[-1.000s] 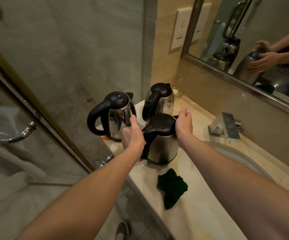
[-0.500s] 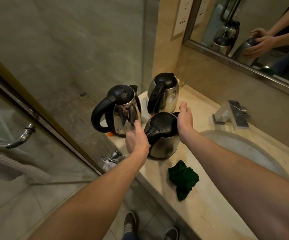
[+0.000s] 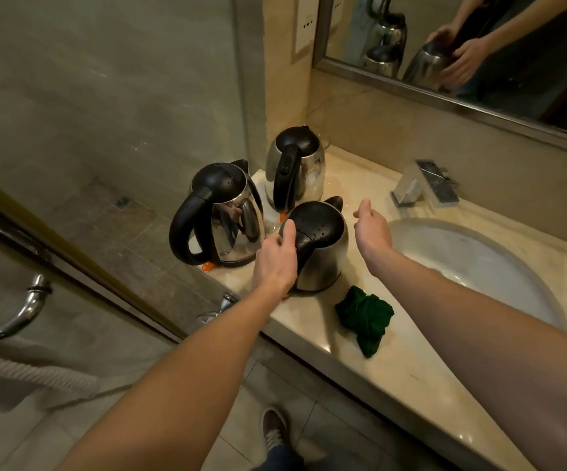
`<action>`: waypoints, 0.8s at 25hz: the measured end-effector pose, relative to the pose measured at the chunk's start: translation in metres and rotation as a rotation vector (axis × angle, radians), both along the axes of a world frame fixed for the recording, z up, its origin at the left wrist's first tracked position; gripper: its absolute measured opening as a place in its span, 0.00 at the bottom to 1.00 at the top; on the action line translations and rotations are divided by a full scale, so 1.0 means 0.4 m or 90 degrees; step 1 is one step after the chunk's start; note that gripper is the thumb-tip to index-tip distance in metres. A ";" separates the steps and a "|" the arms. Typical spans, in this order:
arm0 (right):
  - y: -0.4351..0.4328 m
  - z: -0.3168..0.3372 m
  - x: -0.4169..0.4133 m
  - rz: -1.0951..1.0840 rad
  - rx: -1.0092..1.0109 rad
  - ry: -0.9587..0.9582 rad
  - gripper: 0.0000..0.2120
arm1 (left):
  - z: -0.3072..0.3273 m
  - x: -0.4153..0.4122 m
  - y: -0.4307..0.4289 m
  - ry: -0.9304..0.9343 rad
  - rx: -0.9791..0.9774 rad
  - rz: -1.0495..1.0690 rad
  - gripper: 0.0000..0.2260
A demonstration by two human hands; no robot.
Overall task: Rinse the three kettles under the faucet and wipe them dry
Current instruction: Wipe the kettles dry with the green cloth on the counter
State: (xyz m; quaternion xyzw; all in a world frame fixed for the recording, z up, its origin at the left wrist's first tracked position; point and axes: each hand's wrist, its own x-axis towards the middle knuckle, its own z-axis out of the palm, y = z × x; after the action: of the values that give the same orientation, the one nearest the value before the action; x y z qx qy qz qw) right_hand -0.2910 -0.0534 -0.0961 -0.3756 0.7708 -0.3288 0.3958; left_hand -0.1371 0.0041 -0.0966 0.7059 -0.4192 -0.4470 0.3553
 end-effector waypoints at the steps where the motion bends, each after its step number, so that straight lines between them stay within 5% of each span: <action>1: 0.019 -0.004 -0.013 -0.010 0.021 0.012 0.31 | -0.002 0.000 0.001 0.019 0.000 0.000 0.36; 13: 0.229 -0.101 -0.027 -0.013 0.266 0.119 0.41 | 0.020 -0.001 0.021 0.028 -0.024 -0.008 0.33; 20: 0.217 -0.140 0.004 0.007 0.311 0.138 0.37 | -0.011 0.000 0.004 -0.010 -0.026 -0.011 0.34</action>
State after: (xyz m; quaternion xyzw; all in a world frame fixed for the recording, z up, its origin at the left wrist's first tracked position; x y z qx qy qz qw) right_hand -0.2895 0.0334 -0.1520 -0.3061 0.8632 -0.0888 0.3915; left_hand -0.1370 0.0056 -0.1012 0.6983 -0.4370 -0.4358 0.3626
